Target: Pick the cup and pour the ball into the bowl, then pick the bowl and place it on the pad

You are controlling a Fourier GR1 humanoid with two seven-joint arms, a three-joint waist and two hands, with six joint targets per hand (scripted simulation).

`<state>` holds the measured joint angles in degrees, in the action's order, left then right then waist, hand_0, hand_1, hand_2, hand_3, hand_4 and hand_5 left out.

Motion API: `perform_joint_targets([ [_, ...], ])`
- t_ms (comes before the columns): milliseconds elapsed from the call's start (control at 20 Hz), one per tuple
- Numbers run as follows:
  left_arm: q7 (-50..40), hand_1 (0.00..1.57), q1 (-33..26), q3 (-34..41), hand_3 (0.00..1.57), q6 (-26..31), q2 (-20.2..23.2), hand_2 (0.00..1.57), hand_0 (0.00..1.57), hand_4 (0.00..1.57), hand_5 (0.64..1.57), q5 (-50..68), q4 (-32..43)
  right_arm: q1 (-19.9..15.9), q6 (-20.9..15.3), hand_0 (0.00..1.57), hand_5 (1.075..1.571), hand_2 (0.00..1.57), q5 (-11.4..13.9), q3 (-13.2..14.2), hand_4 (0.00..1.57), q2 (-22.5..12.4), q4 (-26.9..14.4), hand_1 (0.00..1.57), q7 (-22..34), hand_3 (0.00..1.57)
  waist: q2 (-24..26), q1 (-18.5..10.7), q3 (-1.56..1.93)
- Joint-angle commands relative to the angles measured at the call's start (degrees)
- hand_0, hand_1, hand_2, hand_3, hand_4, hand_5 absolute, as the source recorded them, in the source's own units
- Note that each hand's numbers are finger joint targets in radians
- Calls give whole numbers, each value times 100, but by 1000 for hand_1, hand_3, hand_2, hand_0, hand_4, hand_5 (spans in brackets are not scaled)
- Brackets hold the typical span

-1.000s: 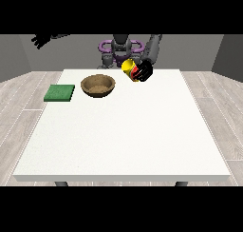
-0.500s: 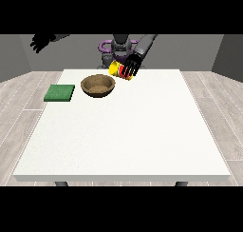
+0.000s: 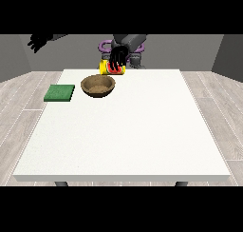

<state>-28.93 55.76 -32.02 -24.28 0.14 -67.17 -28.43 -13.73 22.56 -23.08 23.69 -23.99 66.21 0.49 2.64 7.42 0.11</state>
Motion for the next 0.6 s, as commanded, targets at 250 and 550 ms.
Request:
perform_joint_targets([
  [250,-756,410,259,-1225,1548,1961,-14,1341,410,1019,1571,-625,-695,-293,-263,0,1553,0,356,-337,690,402,-400,0,-235,328,177,191,-4],
  [550,-647,0,-135,-1459,1570,2550,-14,1140,0,1119,1571,-786,-1370,-113,-406,0,1548,0,524,-387,691,466,-379,0,-415,271,272,-2,-10],
])
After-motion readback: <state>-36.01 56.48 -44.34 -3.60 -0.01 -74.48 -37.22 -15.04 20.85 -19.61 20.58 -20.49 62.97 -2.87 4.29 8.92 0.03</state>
